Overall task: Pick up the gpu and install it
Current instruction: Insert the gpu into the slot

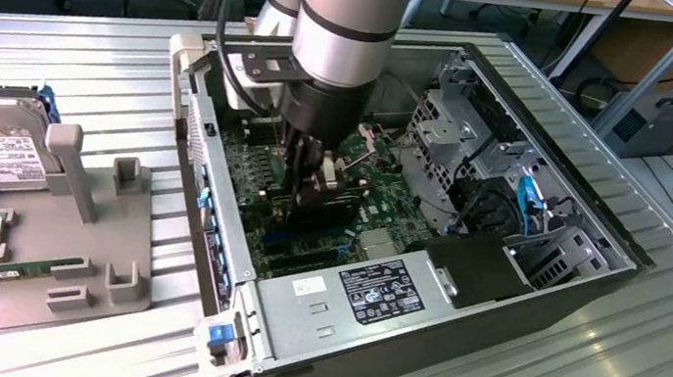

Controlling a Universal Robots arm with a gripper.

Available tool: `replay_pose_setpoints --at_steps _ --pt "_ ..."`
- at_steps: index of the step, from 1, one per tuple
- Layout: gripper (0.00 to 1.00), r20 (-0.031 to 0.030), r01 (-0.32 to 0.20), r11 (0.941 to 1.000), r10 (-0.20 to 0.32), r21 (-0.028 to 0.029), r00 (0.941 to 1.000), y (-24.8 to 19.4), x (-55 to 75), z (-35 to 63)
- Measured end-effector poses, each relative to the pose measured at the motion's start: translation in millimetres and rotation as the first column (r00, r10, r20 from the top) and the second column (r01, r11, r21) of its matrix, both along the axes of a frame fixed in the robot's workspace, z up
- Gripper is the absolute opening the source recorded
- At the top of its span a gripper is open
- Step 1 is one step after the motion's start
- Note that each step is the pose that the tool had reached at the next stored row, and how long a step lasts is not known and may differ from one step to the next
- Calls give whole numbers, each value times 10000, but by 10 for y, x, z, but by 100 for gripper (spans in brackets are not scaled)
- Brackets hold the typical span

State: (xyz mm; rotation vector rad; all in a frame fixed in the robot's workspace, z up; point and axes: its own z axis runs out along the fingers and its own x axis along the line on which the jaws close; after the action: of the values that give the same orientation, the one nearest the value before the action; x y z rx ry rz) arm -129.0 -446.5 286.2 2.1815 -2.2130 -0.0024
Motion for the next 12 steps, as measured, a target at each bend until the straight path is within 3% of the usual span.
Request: replay_pose_setpoints --at_steps 1,4,6,8,10,12 --pt "40 -5 -2 10000 2 -12 10000 4 6 3" --pt "20 -95 -1 10000 1 -20 10000 4 63 4" --pt "20 -199 -6 10000 5 -21 9998 4 137 5" --pt "11 -330 -10 10000 9 -19 9995 4 226 4" --pt "11 -468 -10 10000 9 -20 9989 4 320 4" --pt "11 -566 -12 10000 11 -20 9984 4 390 5"
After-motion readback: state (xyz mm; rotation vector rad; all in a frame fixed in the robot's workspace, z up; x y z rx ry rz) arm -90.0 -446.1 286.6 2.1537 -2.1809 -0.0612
